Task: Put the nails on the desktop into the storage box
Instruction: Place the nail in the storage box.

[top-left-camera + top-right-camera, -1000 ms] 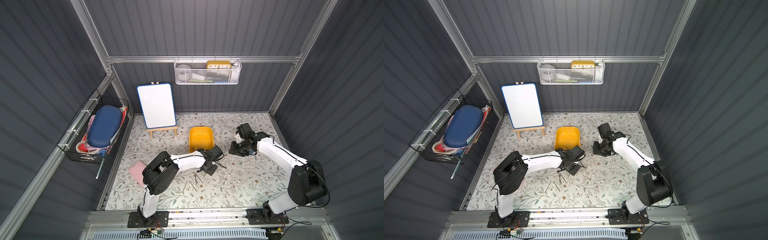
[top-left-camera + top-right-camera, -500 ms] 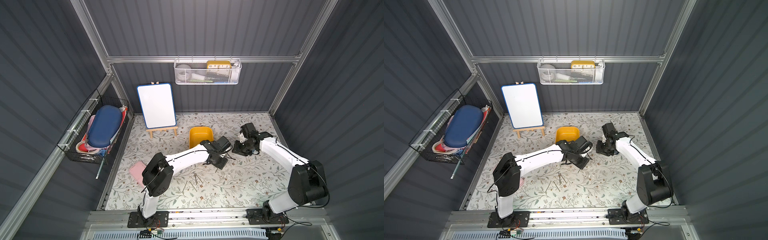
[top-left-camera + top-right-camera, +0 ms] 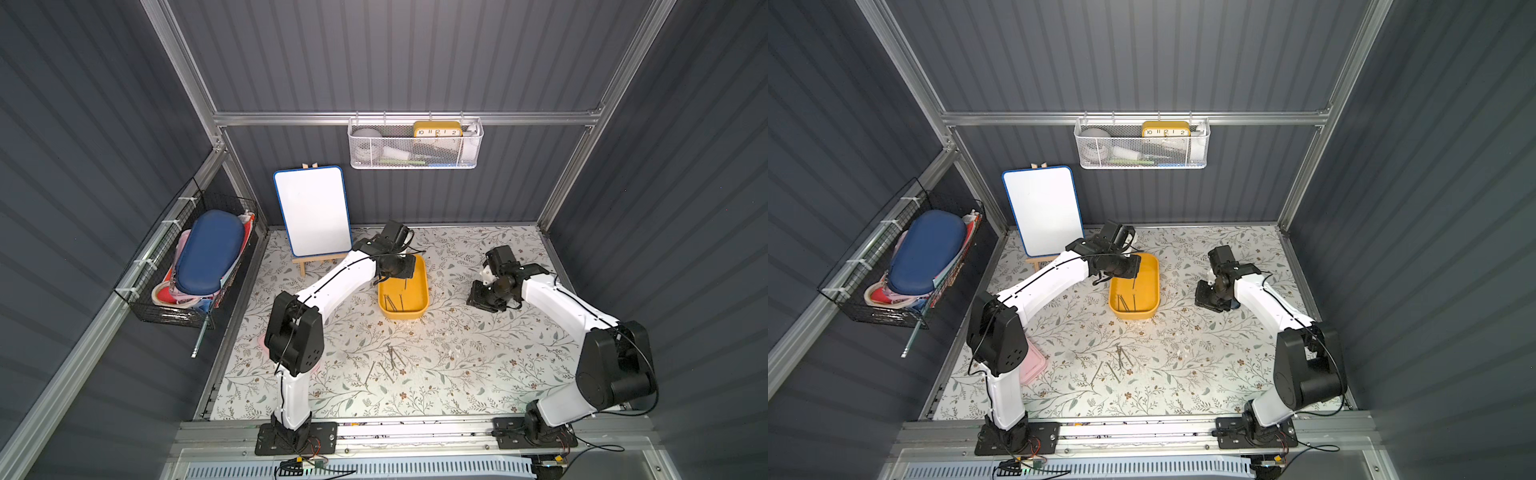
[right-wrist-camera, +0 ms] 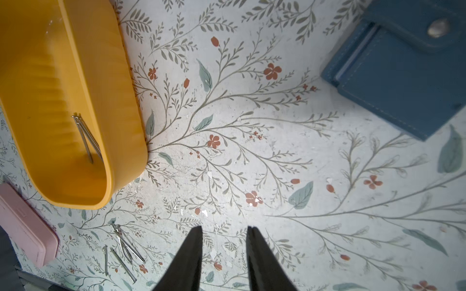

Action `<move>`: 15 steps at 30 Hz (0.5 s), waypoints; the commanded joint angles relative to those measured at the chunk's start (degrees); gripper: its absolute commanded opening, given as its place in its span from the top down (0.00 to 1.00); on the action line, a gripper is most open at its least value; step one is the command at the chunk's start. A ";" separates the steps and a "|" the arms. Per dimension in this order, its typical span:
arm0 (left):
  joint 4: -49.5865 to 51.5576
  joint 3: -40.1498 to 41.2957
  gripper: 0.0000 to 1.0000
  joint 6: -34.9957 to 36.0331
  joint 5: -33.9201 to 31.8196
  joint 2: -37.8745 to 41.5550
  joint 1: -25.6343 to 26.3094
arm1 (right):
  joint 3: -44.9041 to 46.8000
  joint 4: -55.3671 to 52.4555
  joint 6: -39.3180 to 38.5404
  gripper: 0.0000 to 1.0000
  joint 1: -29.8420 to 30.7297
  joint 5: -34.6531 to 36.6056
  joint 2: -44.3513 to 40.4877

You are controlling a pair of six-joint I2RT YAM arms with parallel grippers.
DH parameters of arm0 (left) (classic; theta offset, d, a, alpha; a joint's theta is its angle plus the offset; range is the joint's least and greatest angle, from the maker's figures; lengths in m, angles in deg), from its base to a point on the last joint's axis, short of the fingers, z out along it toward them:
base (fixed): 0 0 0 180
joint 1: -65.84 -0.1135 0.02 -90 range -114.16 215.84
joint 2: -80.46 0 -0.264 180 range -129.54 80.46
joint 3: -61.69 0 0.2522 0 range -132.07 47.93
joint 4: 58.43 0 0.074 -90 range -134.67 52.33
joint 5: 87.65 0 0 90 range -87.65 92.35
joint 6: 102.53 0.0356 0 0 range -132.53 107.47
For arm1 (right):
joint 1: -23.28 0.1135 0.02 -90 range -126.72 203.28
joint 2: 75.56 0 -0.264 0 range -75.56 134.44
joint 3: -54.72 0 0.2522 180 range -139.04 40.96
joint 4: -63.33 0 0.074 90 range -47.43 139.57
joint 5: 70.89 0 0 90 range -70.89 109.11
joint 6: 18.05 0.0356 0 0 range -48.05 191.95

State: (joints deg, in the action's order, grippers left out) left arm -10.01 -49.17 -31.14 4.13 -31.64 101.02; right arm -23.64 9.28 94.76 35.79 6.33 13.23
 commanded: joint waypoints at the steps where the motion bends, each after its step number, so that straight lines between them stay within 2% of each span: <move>1: -4.99 4.54 1.00 -3.68 2.00 -2.55 -0.81 | 0.53 -0.57 -1.10 0.66 -0.21 -0.76 1.40; 6: -7.84 8.62 1.00 -5.23 3.53 -4.32 -1.59 | 0.79 -0.66 -1.49 0.67 -0.21 -0.72 1.69; 15: -11.53 14.26 1.00 -7.12 1.64 -5.01 -2.06 | 1.32 0.05 -1.64 0.67 -0.21 -0.76 2.57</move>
State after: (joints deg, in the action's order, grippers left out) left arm -19.15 -35.53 -36.82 5.79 -35.94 99.42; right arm -23.01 9.32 93.82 35.79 6.00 14.91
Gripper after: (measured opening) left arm 0.042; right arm 0.332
